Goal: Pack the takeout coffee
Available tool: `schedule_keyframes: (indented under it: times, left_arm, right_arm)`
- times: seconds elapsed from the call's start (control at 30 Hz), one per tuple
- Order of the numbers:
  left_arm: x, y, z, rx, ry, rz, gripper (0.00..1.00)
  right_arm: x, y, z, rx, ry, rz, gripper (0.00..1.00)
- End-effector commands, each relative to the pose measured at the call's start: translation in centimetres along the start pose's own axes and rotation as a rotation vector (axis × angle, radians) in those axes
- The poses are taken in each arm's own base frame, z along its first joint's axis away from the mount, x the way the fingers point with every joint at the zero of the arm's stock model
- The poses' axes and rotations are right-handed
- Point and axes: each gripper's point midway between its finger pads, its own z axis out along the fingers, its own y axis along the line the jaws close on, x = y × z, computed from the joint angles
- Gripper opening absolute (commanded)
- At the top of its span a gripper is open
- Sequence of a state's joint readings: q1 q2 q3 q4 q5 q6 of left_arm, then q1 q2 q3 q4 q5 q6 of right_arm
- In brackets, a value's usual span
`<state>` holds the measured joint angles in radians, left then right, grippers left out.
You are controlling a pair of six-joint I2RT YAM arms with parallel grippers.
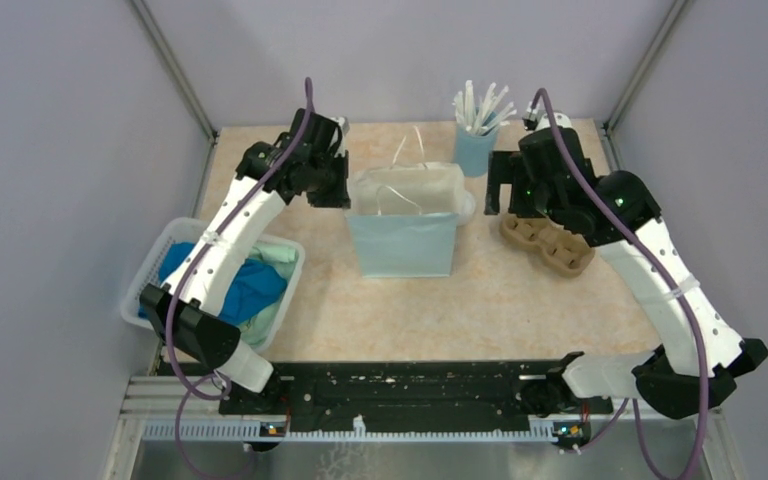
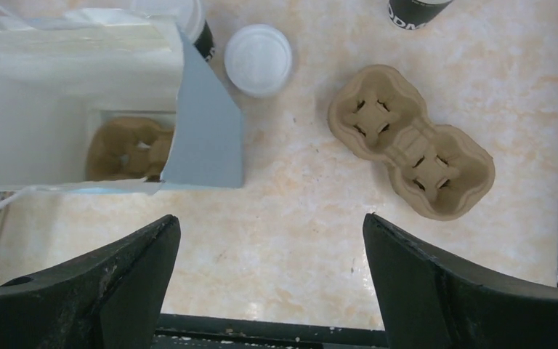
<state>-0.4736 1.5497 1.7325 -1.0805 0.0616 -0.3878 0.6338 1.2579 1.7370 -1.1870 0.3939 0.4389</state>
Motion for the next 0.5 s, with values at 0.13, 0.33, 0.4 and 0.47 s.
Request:
schedule_keyframes:
  times: [0.13,0.33,0.4,0.47]
  left_arm:
    - [1.3,4.0,-4.2,-0.187,-0.011,0.041,0.01]
    - [4.7,4.1,-4.7,-0.148,0.052,-0.024,0.01]
    - [5.2,4.6,-5.1,-0.173,0.055,-0.036,0.00]
    - [5.3,5.0,-5.5,-0.193,0.051,-0.036,0.01]
  right_arm:
    - [-0.7,0.0,3.8,0.018,-0.014,-0.029,0.99]
    - [0.5,2.4,8.6,-0.051,0.058,-0.095,0.99]
    - [1.1,3.1,10.6,-0.055,0.096,-0.124,0.99]
    - [1.7,3.7,12.6,-0.049,0.129,-0.144,0.98]
